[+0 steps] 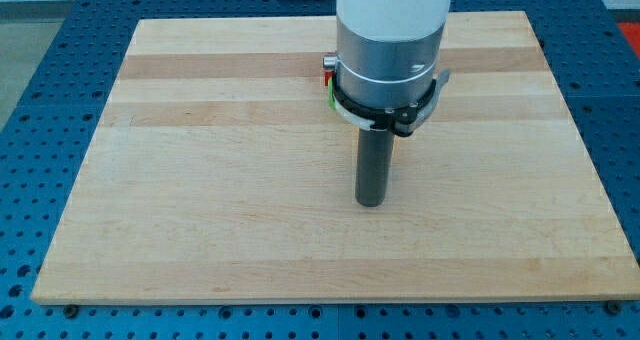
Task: Slightly move the blue triangle to the right
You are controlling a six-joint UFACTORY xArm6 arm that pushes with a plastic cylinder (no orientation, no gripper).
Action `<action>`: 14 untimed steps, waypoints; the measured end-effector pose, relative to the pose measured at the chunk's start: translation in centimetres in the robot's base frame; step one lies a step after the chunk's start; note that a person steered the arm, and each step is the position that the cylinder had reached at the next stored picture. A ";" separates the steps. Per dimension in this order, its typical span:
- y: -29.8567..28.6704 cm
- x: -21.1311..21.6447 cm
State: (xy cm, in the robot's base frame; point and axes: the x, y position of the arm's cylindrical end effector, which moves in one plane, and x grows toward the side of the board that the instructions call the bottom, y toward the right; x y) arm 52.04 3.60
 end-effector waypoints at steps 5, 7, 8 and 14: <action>-2.9 -1.6; -2.2 -2.0; -1.6 -2.2; -1.3 -2.7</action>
State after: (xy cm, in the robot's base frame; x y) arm 49.39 2.30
